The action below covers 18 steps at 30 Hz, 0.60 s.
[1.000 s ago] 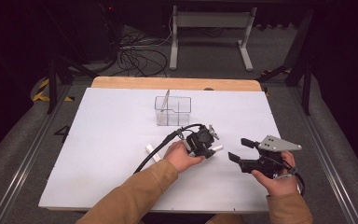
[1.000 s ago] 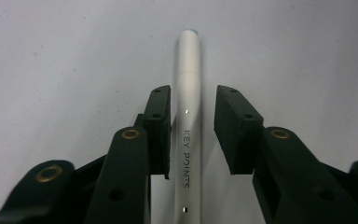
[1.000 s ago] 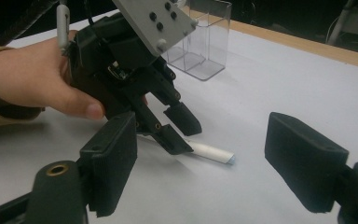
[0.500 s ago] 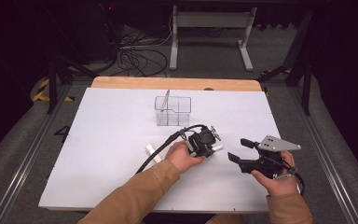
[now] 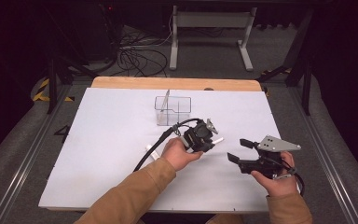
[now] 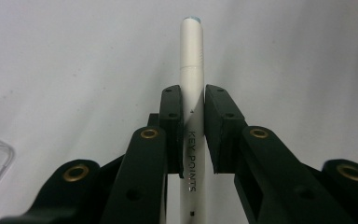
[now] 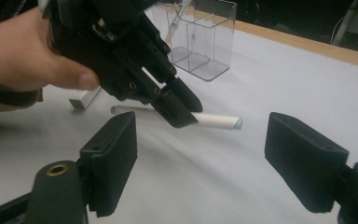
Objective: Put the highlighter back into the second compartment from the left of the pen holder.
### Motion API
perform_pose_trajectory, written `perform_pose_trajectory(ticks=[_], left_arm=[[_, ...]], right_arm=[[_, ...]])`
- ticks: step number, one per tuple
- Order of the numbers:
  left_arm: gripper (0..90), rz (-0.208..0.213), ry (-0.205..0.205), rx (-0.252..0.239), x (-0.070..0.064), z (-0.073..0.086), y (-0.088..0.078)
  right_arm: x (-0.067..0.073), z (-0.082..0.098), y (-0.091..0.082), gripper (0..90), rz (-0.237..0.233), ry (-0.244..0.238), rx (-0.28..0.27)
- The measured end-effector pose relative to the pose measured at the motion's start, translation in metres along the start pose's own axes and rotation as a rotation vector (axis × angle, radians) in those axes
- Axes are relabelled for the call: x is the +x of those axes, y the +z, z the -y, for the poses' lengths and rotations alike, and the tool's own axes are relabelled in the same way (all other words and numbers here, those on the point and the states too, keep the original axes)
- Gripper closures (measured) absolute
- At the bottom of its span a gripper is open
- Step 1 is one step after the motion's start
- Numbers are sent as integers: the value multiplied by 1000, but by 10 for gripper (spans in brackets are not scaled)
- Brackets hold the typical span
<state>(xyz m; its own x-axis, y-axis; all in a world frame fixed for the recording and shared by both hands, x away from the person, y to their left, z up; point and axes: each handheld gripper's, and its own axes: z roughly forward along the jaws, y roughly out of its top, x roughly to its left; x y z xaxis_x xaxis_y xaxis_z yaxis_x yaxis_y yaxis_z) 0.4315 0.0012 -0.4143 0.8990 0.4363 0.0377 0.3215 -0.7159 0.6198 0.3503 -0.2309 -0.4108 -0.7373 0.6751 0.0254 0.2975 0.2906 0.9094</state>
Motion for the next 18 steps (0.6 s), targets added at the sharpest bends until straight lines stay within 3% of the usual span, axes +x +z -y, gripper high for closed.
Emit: perform_pose_trajectory(ticks=[18], left_arm=[[782, -8, -19, -142, 10, -2, -37]], right_arm=[[1, 0, 2, 261, -3, -5, 7]])
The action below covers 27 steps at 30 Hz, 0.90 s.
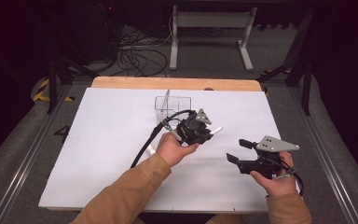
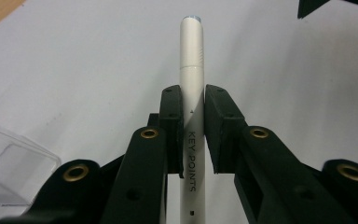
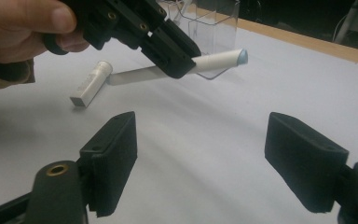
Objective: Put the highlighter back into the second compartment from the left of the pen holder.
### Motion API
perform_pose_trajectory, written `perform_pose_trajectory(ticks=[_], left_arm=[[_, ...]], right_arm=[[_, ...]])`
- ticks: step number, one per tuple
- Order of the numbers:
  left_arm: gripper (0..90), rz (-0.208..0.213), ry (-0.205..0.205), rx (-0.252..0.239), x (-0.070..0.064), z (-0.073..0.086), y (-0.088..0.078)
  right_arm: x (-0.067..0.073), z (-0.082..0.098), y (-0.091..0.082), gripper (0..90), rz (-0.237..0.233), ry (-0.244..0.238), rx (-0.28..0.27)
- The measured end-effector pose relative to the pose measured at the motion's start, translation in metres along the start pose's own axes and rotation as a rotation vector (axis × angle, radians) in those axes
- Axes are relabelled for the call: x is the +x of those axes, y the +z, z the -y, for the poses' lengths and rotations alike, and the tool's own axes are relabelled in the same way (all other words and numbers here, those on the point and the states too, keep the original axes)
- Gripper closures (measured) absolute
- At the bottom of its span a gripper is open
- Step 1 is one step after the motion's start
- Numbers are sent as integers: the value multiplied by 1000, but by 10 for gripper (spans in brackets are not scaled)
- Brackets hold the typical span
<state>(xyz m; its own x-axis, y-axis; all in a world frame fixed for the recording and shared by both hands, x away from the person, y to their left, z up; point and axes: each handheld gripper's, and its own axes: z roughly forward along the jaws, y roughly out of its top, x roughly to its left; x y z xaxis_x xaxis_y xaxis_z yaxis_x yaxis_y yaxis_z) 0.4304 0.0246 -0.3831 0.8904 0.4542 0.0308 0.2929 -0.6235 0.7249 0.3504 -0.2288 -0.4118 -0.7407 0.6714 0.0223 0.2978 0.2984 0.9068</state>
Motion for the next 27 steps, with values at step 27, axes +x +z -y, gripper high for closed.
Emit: perform_pose_trajectory(ticks=[27], left_arm=[[781, -64, -89, -281, 35, -3, -41]], right_arm=[[1, 0, 2, 261, -4, -5, 9]])
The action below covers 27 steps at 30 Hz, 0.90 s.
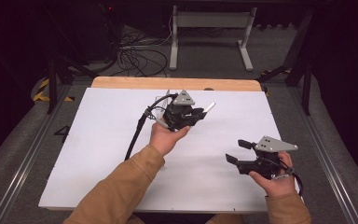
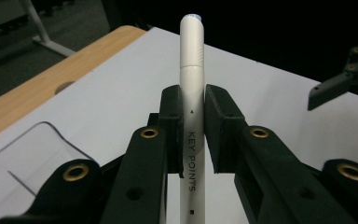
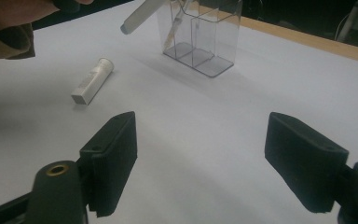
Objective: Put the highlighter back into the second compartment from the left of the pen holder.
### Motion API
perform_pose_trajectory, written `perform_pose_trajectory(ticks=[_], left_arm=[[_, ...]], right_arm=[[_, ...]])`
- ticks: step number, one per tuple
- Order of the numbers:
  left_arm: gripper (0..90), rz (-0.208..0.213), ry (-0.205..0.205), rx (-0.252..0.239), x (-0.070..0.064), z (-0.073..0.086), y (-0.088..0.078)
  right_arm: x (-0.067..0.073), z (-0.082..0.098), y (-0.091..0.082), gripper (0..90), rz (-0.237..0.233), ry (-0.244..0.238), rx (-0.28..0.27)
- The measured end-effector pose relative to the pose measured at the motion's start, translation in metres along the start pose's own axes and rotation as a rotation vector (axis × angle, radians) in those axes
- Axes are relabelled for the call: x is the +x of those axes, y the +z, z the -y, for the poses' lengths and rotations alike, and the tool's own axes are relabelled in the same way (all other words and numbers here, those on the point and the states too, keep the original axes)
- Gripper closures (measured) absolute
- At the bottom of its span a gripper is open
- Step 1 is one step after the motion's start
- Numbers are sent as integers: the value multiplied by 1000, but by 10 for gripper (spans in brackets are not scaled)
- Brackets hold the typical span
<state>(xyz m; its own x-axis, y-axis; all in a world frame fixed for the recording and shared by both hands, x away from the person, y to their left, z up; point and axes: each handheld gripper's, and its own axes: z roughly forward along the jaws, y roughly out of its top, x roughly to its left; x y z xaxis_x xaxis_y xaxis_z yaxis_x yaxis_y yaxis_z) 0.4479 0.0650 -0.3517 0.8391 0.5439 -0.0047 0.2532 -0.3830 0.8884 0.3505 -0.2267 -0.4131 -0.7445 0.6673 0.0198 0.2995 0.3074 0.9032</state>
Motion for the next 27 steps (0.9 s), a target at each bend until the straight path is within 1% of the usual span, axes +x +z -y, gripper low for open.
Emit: perform_pose_trajectory(ticks=[3, 6, 12, 14, 17, 23, 27], left_arm=[[781, -11, -13, -27, 7, -1, -3], [781, -21, -37, -58, 12, -1, -6], [781, -74, -31, -107, 22, -2, -9], [780, -85, -33, -129, 25, -1, -10], [780, -109, -21, -149, 30, -1, -10], [780, -120, -42, -192, 42, 2, -11], [780, -139, -40, -220, 47, 3, -9]], right_arm=[[0, 0, 0, 261, -2, 3, -2], [0, 0, 0, 261, -3, 0, -3], [0, 0, 0, 261, -4, 1, -2], [0, 0, 0, 261, -4, 1, -2], [0, 0, 0, 261, -4, 3, 0], [0, 1, 1, 261, -7, 3, 1], [0, 1, 1, 261, -6, 3, 1]])
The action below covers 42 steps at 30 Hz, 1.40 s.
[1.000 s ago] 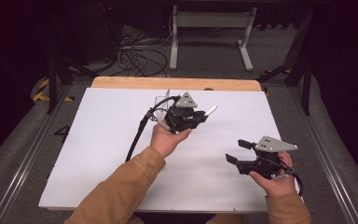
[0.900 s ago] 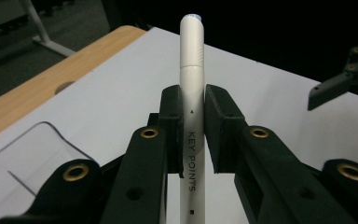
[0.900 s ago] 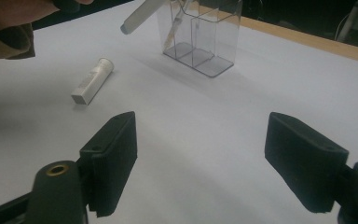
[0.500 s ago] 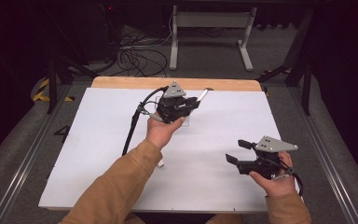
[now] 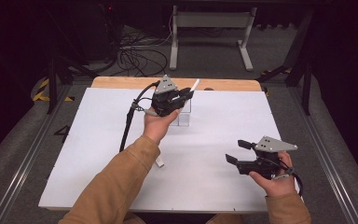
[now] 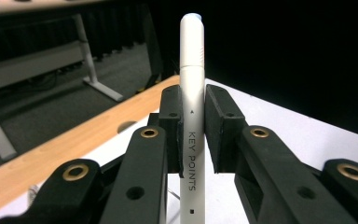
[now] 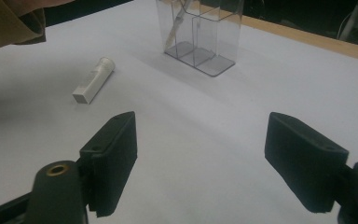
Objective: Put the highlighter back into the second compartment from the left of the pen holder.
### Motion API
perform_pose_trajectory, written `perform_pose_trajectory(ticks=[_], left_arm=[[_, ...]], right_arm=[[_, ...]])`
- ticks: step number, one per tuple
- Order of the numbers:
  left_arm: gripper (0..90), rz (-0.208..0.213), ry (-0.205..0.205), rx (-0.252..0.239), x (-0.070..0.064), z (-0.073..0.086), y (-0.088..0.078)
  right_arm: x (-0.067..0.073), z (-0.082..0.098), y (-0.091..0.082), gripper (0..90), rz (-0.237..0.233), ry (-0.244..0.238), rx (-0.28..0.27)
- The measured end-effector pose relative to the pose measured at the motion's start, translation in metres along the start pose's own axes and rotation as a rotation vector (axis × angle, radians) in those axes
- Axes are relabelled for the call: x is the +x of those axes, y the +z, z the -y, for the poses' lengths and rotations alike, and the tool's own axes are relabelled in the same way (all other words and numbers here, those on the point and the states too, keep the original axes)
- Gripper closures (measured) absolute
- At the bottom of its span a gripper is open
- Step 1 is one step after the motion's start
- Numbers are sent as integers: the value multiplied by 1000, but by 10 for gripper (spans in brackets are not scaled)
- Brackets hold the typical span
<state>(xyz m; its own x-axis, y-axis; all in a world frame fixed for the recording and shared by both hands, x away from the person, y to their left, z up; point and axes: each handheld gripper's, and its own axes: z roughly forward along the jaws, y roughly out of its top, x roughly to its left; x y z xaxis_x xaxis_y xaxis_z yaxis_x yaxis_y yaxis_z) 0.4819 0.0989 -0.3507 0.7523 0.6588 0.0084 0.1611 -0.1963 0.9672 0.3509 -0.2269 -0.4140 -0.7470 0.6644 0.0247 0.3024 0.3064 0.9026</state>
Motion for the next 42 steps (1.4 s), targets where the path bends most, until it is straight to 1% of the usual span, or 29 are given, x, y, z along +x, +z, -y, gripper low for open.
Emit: perform_pose_trajectory(ticks=[1, 5, 11, 18, 23, 31, 36, 40, 42], left_arm=[[780, -7, 6, -8, 1, 0, 0], [780, -25, 0, -40, 6, 0, 1], [780, -53, -6, -68, 13, 3, 4], [780, -98, -31, -98, 23, 4, 6], [779, -115, -38, -97, 28, 7, 8], [779, -127, -30, -90, 29, 9, 11], [779, -131, -33, -99, 32, 11, 13], [779, -147, -29, -84, 34, 13, 15], [777, -147, -24, -84, 34, 14, 15]], right_arm=[[0, 0, 0, 261, 0, 0, 1], [0, 0, 0, 261, -2, 1, 1], [0, 0, 0, 261, -5, -1, 0], [1, 0, 0, 261, -7, 0, 1], [1, 0, 1, 261, -10, -1, 1], [1, 0, 1, 261, -12, -3, 2], [1, 0, 1, 261, -14, -5, 2], [1, 0, 1, 260, -15, -4, 3], [1, 1, 1, 260, -14, -3, 4]])
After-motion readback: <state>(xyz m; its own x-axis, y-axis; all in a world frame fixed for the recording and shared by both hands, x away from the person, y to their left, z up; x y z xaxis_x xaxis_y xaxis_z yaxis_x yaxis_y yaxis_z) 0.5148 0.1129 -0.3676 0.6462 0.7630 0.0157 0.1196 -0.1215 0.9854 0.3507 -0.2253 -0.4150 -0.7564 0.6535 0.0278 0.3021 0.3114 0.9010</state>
